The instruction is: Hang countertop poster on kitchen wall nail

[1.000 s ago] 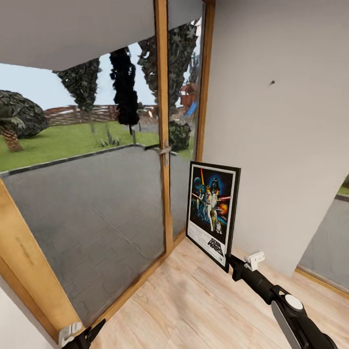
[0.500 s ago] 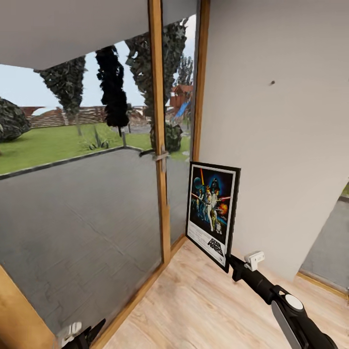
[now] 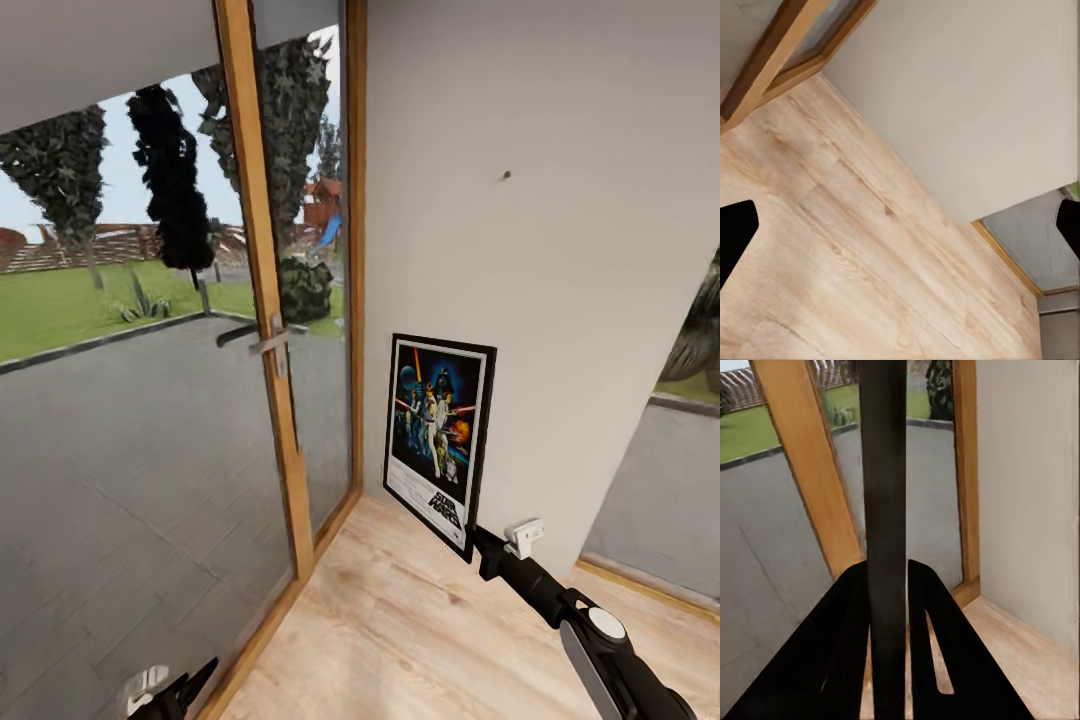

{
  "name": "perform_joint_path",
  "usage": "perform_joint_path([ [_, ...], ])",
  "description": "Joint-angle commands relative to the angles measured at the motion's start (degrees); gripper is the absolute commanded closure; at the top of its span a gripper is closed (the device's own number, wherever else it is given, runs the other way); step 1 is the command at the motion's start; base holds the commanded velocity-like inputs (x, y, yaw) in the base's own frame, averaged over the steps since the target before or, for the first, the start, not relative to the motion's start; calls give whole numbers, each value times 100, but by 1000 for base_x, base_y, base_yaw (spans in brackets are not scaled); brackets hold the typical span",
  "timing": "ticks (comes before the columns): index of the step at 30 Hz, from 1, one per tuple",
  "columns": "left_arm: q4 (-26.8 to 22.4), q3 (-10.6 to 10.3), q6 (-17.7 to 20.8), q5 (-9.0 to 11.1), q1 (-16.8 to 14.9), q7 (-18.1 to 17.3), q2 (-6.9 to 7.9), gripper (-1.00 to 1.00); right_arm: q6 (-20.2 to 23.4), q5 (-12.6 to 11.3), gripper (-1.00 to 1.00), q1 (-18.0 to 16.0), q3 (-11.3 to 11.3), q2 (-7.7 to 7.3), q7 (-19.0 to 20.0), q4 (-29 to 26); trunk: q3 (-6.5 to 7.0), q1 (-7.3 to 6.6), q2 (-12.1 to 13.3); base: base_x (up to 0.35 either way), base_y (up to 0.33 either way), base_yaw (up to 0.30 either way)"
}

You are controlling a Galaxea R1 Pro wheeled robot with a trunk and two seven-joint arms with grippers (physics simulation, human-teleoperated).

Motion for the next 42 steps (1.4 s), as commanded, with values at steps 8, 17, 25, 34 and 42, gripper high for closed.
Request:
perform_joint_path([
  [8, -6, -55, -31, 42, -2, -13, 4, -100, 4, -49, 100, -7, -3, 0, 34, 7, 27, 7, -12, 192, -56, -274],
  [17, -6, -53, -31, 42, -2, -14, 4, -100, 4, -49, 100, -7, -3, 0, 33, 7, 72, 7, -12, 14, -3, -274],
  [25, -9, -54, -31, 40, -2, -11, 4, -100, -12, -49, 100, -7, -3, 3, 30, 7, 85, 7, -12, 133, 137, -149],
  [34, -15, -51, -31, 39, -2, -6, 4, -100, 2, -49, 100, -7, -3, 2, 41, 7, 104, 7, -12, 296, 107, -270],
  [42, -12, -50, -31, 41, -2, -6, 4, -100, -2, -49, 100, -7, -3, 4, 36, 7, 133, 7, -12, 154, 4, -299],
])
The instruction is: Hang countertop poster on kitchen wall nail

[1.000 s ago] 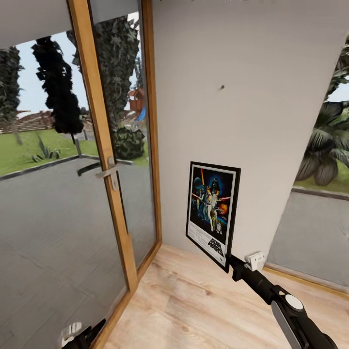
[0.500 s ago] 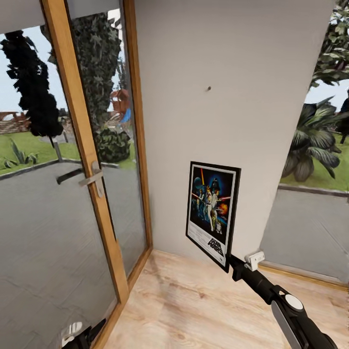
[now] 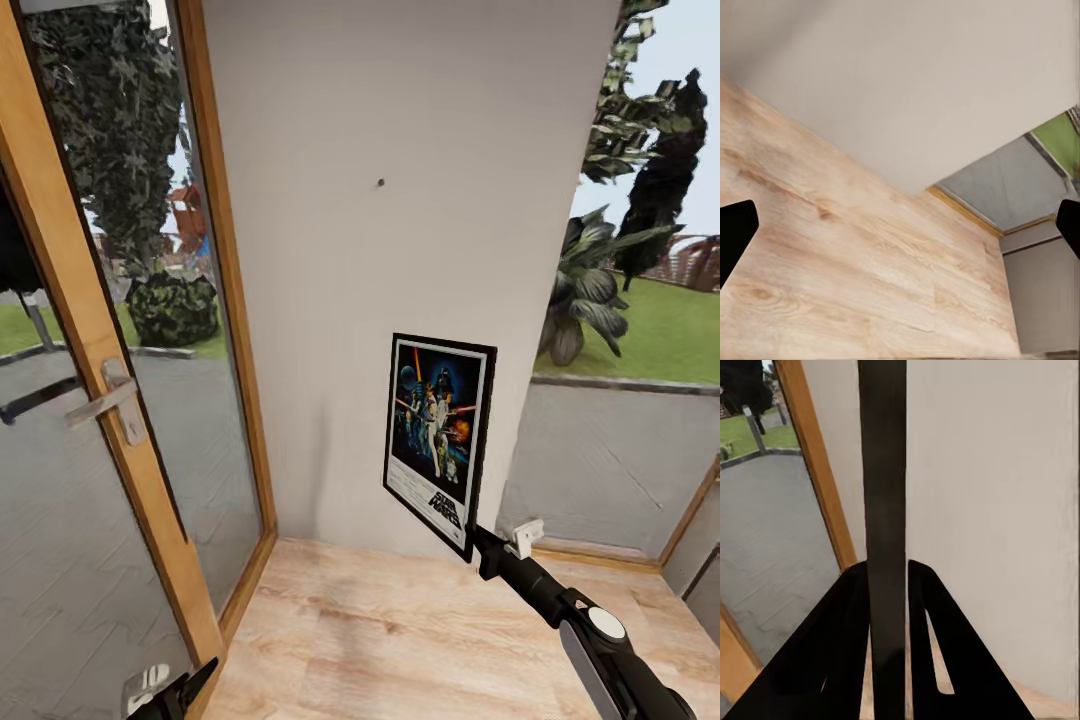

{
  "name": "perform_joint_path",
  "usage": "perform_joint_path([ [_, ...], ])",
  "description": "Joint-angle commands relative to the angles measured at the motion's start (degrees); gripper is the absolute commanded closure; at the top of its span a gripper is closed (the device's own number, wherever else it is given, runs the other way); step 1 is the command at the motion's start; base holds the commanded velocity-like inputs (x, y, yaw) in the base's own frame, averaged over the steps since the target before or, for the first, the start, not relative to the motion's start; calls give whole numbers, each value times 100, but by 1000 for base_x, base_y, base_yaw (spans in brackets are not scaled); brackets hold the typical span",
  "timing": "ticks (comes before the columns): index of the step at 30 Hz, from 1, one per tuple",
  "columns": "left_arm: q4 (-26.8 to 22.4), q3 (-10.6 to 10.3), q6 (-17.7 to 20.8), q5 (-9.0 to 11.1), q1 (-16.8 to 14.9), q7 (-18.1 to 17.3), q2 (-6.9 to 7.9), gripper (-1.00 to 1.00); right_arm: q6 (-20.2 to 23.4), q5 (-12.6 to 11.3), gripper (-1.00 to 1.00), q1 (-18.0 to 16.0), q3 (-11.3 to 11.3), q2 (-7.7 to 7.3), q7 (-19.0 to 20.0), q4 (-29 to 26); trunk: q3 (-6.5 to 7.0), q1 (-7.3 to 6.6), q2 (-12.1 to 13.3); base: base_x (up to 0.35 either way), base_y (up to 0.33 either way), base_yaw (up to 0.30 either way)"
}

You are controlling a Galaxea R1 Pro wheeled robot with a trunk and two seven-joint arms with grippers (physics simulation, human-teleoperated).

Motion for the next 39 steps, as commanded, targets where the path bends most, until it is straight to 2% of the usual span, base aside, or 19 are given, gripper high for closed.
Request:
perform_joint_path([
  [1, -7, -49, -30, 41, 1, -4, 4, -100, -1, -49, 100, -4, -4, 2, 40, 8, 1, 2, -4, 15, 0, -292],
  [10, -3, -50, -30, 41, 1, -7, 4, -100, -5, -49, 100, -4, -3, 5, 38, 8, 20, 2, -4, 3, 0, -132],
  [31, -7, -54, -30, 40, 1, -3, 4, -100, -6, -49, 100, -4, -4, 6, 38, 8, 118, 2, -4, 0, 0, -255],
  [39, -7, -53, -30, 39, 1, -3, 4, -100, -12, -49, 100, -4, 0, 6, 38, 8, 125, 2, -4, 0, 0, -56],
])
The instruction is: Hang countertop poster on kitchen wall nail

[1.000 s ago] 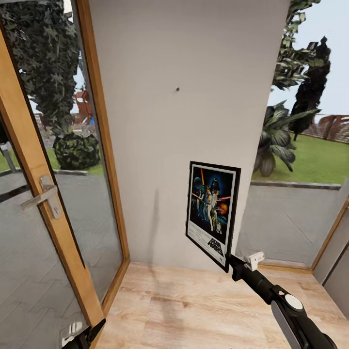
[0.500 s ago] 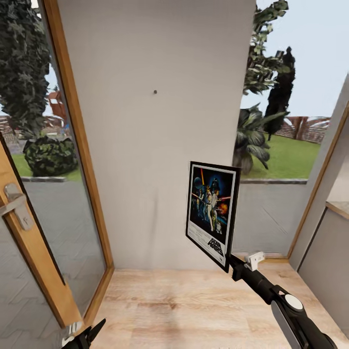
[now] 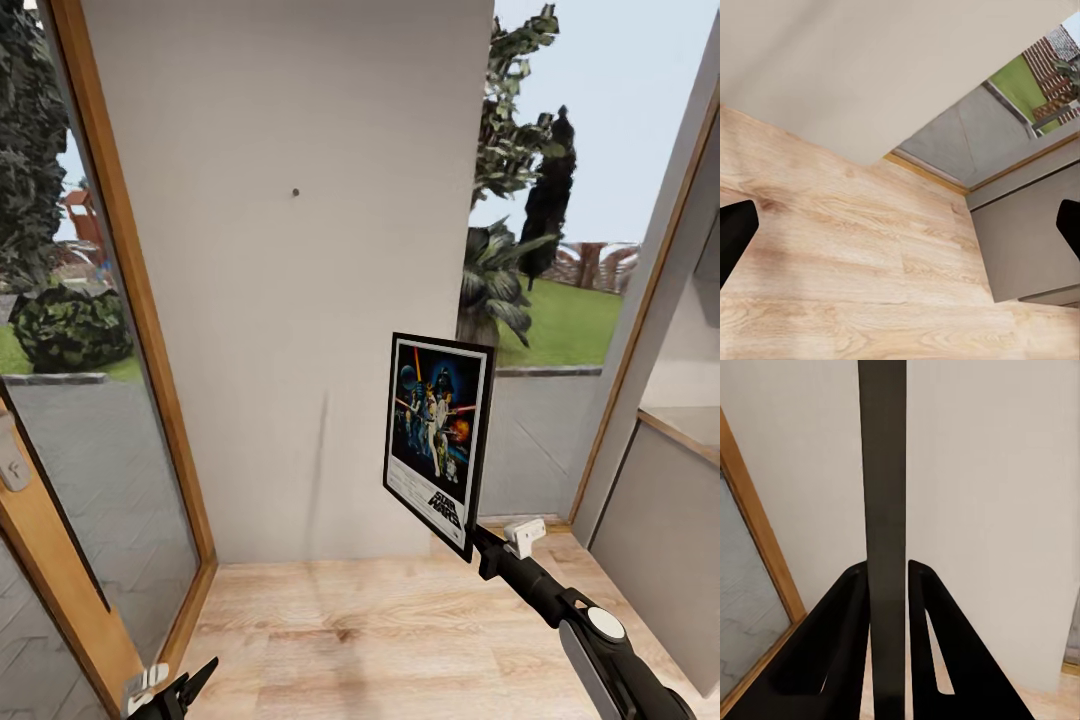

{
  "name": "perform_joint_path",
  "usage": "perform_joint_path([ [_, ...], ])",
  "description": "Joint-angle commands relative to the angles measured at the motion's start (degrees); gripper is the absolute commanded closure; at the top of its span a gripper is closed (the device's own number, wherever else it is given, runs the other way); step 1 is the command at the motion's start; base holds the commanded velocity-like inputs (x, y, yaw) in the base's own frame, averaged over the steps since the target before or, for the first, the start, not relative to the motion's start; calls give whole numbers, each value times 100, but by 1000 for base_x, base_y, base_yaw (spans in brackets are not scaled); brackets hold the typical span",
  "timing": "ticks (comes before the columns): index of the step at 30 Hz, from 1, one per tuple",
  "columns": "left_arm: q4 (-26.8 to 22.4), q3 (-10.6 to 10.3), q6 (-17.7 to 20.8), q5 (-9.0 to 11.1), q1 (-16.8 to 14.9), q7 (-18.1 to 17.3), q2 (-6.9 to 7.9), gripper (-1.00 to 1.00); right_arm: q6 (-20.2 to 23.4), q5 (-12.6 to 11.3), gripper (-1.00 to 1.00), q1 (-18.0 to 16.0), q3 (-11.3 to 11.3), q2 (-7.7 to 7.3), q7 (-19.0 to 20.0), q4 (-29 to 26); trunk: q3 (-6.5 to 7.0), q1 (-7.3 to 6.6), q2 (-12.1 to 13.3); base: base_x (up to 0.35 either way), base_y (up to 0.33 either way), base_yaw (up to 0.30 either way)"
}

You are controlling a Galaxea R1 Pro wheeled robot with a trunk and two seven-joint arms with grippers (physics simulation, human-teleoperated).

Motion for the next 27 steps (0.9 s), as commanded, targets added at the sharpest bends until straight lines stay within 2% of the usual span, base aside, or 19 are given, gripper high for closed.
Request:
perform_joint_path([
  [1, -6, -49, -30, 39, 0, -2, 2, -100, 6, -50, 100, -2, -6, 0, 42, 6, -2, 2, -4, 0, 0, -12],
  [15, 1, -91, -30, 41, 0, 6, -12, -100, 25, -36, 100, -2, 12, -12, 62, 2, -2, 2, -4, 0, 0, -2],
  [21, 40, -41, -23, 62, 7, -25, -28, -100, 47, -39, 100, -2, 29, -23, 99, -53, -2, 2, -4, 0, 0, 0],
  [23, 50, -32, -22, 65, 48, -32, -31, -100, 247, -36, 100, -2, 38, -28, 107, -115, -2, 2, -4, 0, 0, 0],
  [25, 57, -28, -16, 72, 83, -14, -33, -100, 648, -34, 100, -2, 23, -32, 110, -247, -2, 2, -4, 0, 0, 0],
  [27, 59, -27, -15, 73, 131, -11, -34, -100, 767, -33, 100, -2, 8, -33, 113, -301, -2, 2, -4, 0, 0, 0],
])
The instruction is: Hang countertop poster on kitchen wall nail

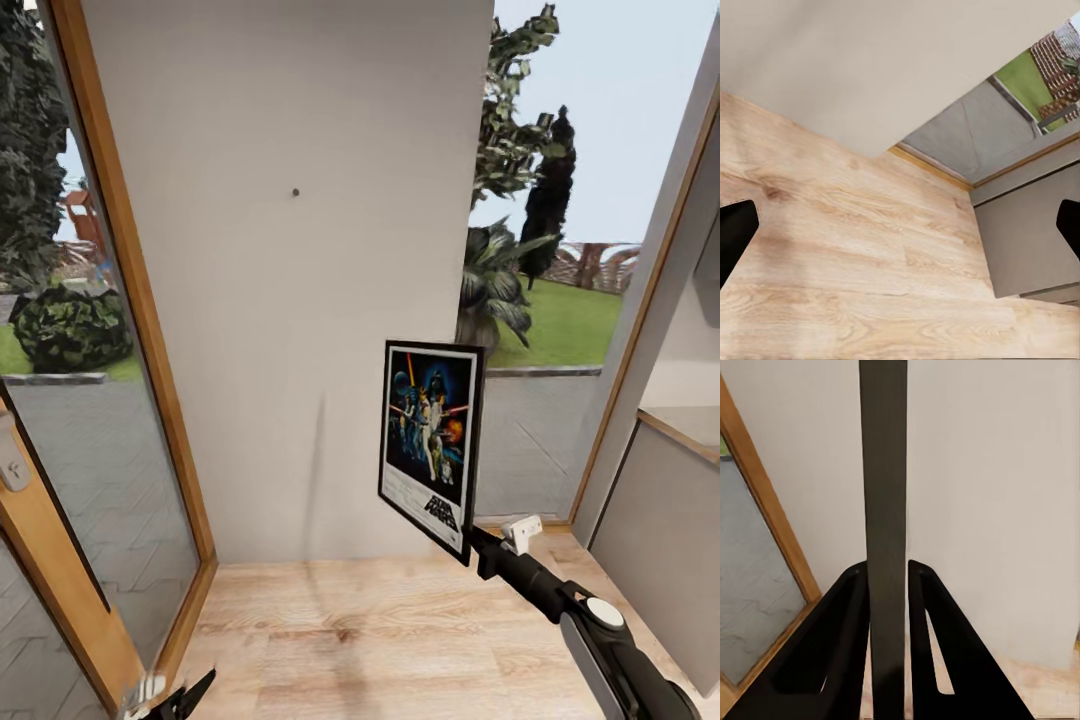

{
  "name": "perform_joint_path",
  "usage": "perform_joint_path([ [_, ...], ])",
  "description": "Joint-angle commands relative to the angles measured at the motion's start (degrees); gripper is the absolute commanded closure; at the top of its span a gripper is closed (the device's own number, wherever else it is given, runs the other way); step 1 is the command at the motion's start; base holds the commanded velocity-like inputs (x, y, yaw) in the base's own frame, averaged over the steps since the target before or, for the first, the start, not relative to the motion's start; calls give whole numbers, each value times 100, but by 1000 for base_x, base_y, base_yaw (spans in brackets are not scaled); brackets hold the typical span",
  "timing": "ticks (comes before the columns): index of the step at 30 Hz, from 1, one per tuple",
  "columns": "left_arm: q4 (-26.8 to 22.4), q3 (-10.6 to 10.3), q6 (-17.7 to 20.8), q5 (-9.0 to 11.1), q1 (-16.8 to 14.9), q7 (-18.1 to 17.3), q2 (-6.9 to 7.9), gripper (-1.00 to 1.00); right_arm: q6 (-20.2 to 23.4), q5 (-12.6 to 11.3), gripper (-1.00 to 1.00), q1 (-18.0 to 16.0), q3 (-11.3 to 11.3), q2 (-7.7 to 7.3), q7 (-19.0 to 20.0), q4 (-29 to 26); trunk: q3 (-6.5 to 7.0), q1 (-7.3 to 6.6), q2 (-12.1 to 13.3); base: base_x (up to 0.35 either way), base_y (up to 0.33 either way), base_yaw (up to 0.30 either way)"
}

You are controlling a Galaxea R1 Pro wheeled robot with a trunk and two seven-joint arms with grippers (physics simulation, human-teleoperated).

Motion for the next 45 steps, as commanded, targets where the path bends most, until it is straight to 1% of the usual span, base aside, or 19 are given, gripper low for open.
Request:
perform_joint_path([
  [1, -3, -34, -27, 43, 150, -6, 9, -100, 186, -71, 100, -2, -8, -8, 41, -141, -2, 2, -4, 0, 0, 0],
  [4, -2, -34, -22, 45, 221, 6, 7, -100, 280, -70, 100, -39, -8, -16, 48, -370, -2, 2, -4, 0, 0, 0],
  [5, -2, -35, -20, 45, 360, 11, 7, -100, 958, -66, 100, -113, -6, -19, 51, -933, -2, 2, -4, 0, 0, 0],
  [7, -2, -35, -19, 46, 399, 8, 6, -100, 1428, -65, 100, -250, -5, -19, 57, -1261, -2, 2, -4, 0, 0, 0],
  [10, -2, -40, -19, 43, 424, 3, 2, -100, 1869, -65, 100, -570, -5, -24, 221, -1517, -2, 2, -4, 0, 0, 0],
  [13, -2, -42, -19, 42, 434, 1, 0, -100, 2331, -66, 100, -984, -4, -27, 654, -1605, -2, 2, -4, 0, 0, 0],
  [14, -2, -42, -19, 42, 436, 0, 1, -100, 2573, -65, 100, -1181, -4, -28, 892, -1625, -2, 2, -4, 0, 0, 0],
  [16, -2, -43, -19, 42, 438, 0, -1, -100, 2782, -65, 100, -1391, -3, -28, 1099, -1636, -2, 2, -4, 0, 0, 0],
  [17, -2, -43, -22, 42, 439, 0, -2, -100, 2939, -65, 100, -1600, 0, -28, 1273, -1642, -2, 2, -4, 0, 0, 0],
  [20, -2, -43, -26, 41, 440, -1, -1, -100, 3128, -65, 100, -1953, 8, -29, 1615, -1642, -2, 2, -4, 0, 0, 0],
  [23, -3, -43, -34, 34, 441, -1, 2, -100, 3609, -58, 100, -2474, 15, -24, 2190, -1592, -2, 2, -4, 0, 0, 0],
  [26, -6, -43, -41, 33, 441, -6, 1, -100, 3774, -57, 100, -2752, 45, -22, 2396, -1555, -2, 2, -4, 0, 0, 0],
  [27, -8, -43, -43, 33, 441, -8, 0, -100, 3831, -61, 100, -2931, 126, -21, 2539, -1539, -2, 2, -4, 0, 0, 0],
  [30, -10, -43, -45, 33, 441, -9, 3, -100, 3881, -63, 100, -3205, 213, 1, 2664, -1498, -2, 2, -4, 0, 0, 0],
  [31, -10, -43, -45, 33, 441, -9, 3, -100, 3898, -66, 100, -3395, 236, 12, 2693, -1420, -2, 2, -4, 0, 0, 0],
  [34, -10, -45, -45, 31, 441, -9, 1, -100, 3914, -70, 100, -3591, 250, 19, 2717, -1297, -2, 2, -4, 0, 0, 0],
  [40, -11, -47, -45, 21, 441, -9, -1, -100, 3918, -73, 100, -3722, 265, 21, 2737, -1179, -2, 2, -4, 0, 0, 0],
  [43, -11, -50, -45, 18, 441, -9, -1, -100, 3917, -70, 100, -3737, 277, 18, 2848, -1162, -2, 2, -4, 0, 0, 0],
  [45, -11, -51, -45, 16, 441, -9, -3, -100, 3913, -68, 100, -3741, 353, 13, 2979, -1150, -2, 2, -4, 0, 0, 0],
])
